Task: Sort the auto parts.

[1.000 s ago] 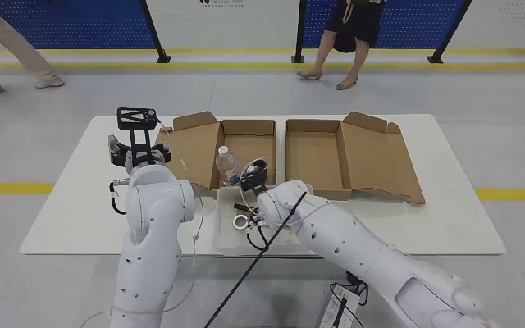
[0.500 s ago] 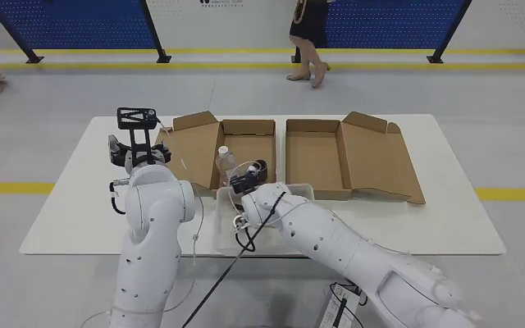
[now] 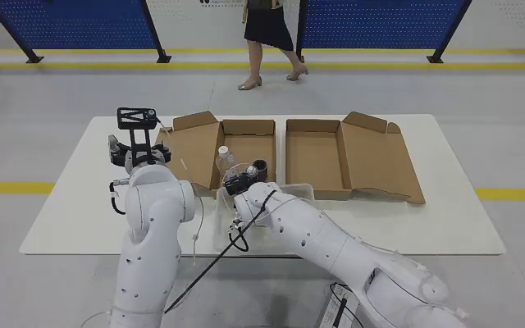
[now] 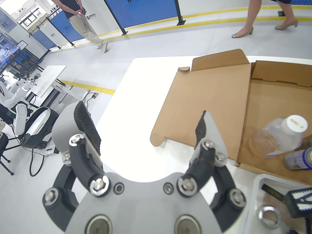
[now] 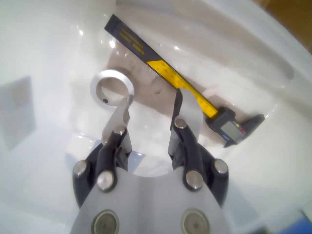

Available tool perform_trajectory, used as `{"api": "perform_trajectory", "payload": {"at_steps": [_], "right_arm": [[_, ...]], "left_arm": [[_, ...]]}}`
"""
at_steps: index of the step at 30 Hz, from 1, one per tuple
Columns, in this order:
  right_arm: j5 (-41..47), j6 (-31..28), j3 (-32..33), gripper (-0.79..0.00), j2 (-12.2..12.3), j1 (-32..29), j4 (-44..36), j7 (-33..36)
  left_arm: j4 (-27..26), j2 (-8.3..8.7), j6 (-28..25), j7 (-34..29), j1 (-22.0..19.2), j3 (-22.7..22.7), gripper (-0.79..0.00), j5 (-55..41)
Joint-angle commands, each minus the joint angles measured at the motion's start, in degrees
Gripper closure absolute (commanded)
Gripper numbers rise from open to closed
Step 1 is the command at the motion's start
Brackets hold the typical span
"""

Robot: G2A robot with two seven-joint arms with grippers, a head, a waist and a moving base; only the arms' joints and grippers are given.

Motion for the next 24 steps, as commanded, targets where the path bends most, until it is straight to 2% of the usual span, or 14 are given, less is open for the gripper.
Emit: {"api": "perform_trajectory", "payload": {"at_steps": [1, 12, 20, 24], "right_arm": [[0.2, -0.2, 0.0, -0.388, -0.5, 0.1, 1.0, -0.3], [0.4, -1.4, 0.0, -0.372, -3.1, 0.8, 5.4, -1.2], [0.0, -2.0, 0.3, -0.243, -4.4, 0.8, 7.3, -1.2], [-0.4, -2.2, 0.6, -0.243, -4.8, 0.6, 7.9, -1.0]], "left_arm": [[0.0, 0.00, 0.0, 0.0, 0.0, 0.0, -0.785, 0.0], [0.0, 0.00, 0.0, 0.0, 0.0, 0.0, -0.785, 0.0], [0.0, 0.00, 0.0, 0.0, 0.0, 0.0, -0.785, 0.0], [0.0, 0.00, 0.0, 0.0, 0.0, 0.0, -0.785, 0.0]]}}
